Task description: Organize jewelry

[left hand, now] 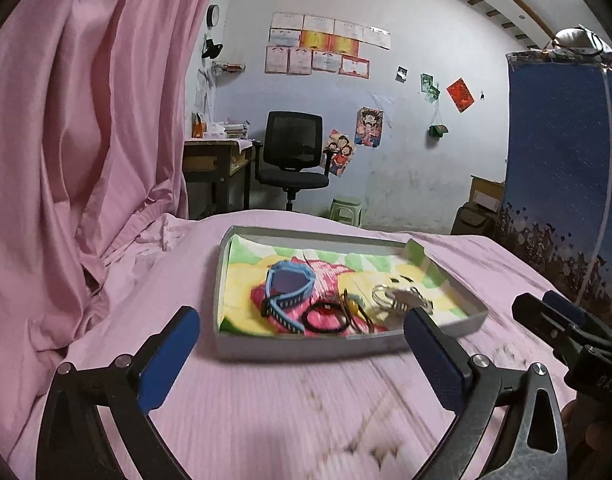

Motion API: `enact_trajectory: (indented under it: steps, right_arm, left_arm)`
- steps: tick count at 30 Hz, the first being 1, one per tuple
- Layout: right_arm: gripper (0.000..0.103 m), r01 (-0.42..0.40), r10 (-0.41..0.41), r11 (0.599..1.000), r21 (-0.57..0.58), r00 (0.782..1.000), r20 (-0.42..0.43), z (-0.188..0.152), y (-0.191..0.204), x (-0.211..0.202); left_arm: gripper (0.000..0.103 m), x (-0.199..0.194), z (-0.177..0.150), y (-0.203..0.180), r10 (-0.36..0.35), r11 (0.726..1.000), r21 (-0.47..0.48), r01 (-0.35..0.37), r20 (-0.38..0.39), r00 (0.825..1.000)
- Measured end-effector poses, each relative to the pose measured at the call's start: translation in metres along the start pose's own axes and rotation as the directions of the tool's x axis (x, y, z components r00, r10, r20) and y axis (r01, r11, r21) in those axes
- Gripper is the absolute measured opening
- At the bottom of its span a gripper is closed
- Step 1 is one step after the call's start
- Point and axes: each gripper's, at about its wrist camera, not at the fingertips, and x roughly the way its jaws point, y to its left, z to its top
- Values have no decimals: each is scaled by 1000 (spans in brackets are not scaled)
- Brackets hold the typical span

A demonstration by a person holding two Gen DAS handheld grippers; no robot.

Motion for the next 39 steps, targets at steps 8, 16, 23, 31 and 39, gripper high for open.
enact_trajectory:
  steps: [8,16,23,31,39]
  right_arm:
    - [101,34,-33,999,-9,999,29,-15,5,-33]
    - [101,41,-41,999,-12,998,37,-17,4,-37]
    - [101,44,-43,999,-10,998,34,-17,1,-41]
    - [101,43,-42,999,-10,998,36,-17,0,-41]
    - [101,43,-42,999,-11,999,35,-17,1,-40]
  left_arm:
    - [103,-25,-23,3,8,1000,12,-8,9,1000]
    - [103,-27,-29,12,18,1000,-19,-19,-6,1000]
    - [103,-26,-30,12,22,1000,-21,-22,-10,1000]
    - [103,-26,-31,13,22,1000,-21,-22,-10,1000]
    - [103,-26,-31,13,23,1000,-21,-23,-10,1000]
